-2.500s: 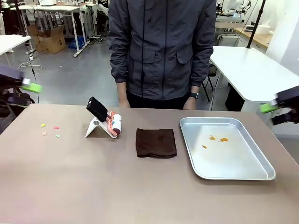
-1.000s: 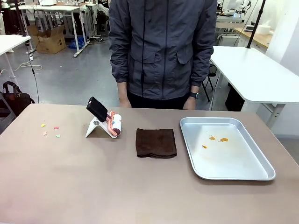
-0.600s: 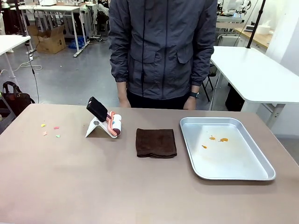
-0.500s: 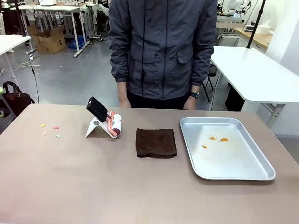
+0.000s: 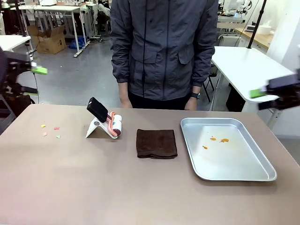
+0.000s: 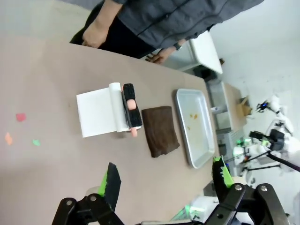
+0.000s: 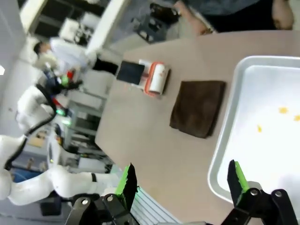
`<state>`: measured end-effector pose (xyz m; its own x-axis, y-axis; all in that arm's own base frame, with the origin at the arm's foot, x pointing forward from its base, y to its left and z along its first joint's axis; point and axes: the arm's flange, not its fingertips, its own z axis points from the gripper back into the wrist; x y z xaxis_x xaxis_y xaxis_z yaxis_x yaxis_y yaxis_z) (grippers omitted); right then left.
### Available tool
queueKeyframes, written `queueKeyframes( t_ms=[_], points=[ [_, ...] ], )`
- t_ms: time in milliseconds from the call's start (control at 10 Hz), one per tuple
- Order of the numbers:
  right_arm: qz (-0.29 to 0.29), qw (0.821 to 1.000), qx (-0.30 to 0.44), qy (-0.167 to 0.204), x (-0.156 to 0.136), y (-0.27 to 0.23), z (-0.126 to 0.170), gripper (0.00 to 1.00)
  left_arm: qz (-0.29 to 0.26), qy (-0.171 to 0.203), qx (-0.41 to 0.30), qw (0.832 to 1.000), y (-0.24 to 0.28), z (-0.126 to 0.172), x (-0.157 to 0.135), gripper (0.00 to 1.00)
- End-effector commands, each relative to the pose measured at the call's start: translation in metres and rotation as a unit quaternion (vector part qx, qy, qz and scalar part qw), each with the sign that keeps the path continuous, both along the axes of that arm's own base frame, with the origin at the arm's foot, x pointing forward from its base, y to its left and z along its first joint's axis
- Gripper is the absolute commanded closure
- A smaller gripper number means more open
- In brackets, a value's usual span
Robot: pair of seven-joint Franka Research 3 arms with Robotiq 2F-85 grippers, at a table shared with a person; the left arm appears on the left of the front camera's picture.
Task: Clean the surface of the table.
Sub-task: Hold the Lint Roller with your left hand and the towel with your right hand.
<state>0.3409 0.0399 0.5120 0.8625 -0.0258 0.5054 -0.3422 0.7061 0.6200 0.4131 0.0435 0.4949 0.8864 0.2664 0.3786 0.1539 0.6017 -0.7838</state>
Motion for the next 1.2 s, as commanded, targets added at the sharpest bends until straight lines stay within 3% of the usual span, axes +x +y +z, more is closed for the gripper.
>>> queueKeyframes(
  t_ms=[0,100,200,500,600,800,1000,1100],
  points=[
    [-0.016,0.998,-0.055,0.028,0.026,0.076,-0.003,0.00,-0.005,0.034,0.062,0.997,-0.021,0.005,0.025,0.00],
    [-0.022,0.995,-0.082,0.047,0.031,0.114,-0.011,0.00,-0.015,0.053,0.094,0.994,-0.039,0.003,0.039,0.00],
    [-0.045,0.990,-0.097,0.095,0.039,0.149,-0.024,0.00,0.005,0.074,0.136,0.988,-0.061,-0.005,0.056,0.00],
    [-0.079,0.979,-0.142,0.127,0.049,0.206,-0.070,0.00,0.003,0.100,0.176,0.979,-0.108,-0.032,0.091,0.00],
    [-0.063,0.973,-0.153,0.161,0.056,0.217,-0.089,0.00,-0.007,0.120,0.177,0.977,-0.121,-0.047,0.102,0.00],
    [-0.052,0.967,-0.175,0.180,0.063,0.222,-0.113,0.00,-0.014,0.147,0.170,0.974,-0.132,-0.071,0.112,0.00],
    [-0.040,0.969,-0.154,0.189,0.066,0.199,-0.098,0.00,-0.045,0.163,0.171,0.971,-0.136,-0.073,0.108,0.00],
    [-0.050,0.967,-0.177,0.177,0.058,0.216,-0.128,0.00,-0.020,0.141,0.172,0.975,-0.136,-0.086,0.110,0.00]
  ],
)
